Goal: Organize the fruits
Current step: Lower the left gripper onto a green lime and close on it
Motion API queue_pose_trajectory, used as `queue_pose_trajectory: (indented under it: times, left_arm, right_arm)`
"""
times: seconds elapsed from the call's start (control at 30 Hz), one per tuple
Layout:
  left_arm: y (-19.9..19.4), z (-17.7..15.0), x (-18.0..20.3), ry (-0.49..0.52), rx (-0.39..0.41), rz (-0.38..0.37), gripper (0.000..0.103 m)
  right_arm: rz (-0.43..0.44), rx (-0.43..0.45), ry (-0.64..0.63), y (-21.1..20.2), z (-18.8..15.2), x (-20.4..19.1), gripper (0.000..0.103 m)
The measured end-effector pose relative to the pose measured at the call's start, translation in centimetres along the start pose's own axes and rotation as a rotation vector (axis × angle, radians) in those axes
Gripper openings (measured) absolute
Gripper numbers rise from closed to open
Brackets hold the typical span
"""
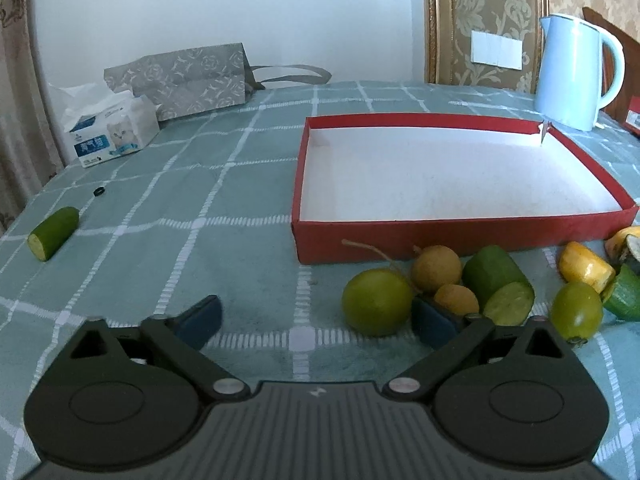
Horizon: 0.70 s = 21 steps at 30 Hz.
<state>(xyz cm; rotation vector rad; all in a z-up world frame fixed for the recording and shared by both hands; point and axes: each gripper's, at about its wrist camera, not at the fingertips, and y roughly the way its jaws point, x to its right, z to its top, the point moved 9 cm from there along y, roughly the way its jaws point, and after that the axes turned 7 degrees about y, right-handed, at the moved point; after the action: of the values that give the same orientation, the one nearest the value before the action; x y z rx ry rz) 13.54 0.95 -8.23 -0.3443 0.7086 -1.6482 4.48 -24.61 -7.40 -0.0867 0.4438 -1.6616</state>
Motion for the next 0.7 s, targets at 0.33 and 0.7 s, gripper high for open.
queue_pose_trajectory:
  times: [0.33,0.7]
  left_arm:
    - [-1.0,0.3,1.5,0.064,0.041,-0.019,0.033]
    - [-2.7,-0.3,-0.1,-0.026,0.098,0.004,0.033]
  right_arm:
    - [-0.015,-0.005,-0.015,0.3,-0.2,-0.1,0.103]
    - [0.043,-0.008,0.026,-0.9,0.0,0.8,0.103]
